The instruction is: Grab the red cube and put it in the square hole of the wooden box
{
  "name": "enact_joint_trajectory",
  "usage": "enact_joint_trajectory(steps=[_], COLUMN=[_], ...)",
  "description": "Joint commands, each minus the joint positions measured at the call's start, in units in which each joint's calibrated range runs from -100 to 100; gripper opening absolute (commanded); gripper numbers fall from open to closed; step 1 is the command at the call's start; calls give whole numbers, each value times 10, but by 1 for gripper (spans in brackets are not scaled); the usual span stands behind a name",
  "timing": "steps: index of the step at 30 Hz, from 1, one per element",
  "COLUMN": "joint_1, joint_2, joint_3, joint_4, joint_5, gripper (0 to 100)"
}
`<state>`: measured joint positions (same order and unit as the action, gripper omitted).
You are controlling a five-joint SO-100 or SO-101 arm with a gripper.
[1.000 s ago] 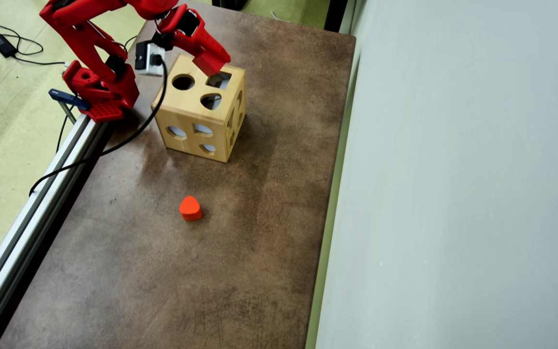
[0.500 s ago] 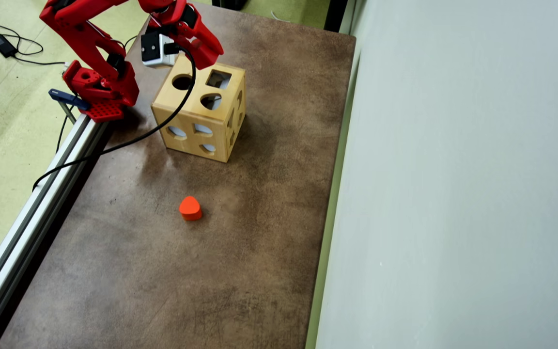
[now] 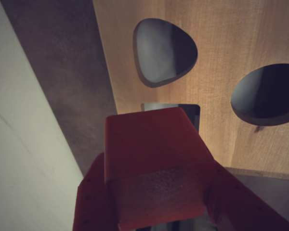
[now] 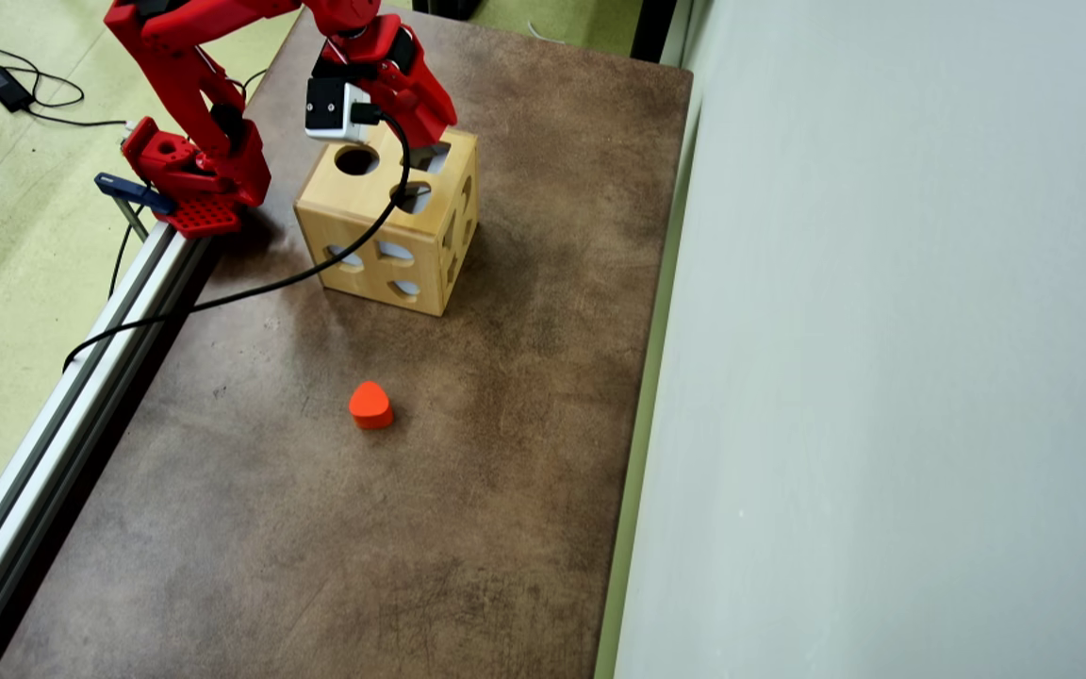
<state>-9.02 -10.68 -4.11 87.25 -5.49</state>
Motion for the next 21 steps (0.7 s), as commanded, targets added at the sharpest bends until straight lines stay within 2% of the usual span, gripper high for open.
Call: enact_joint_trajectory(steps=[1, 7, 21], joint_1=[-3, -37, -38], joint_2=[5, 28, 50], joint_3=[-31, -31, -26], joint_4=[3, 4, 14], joint_5=[-1, -7, -13], gripper=[3, 3, 3])
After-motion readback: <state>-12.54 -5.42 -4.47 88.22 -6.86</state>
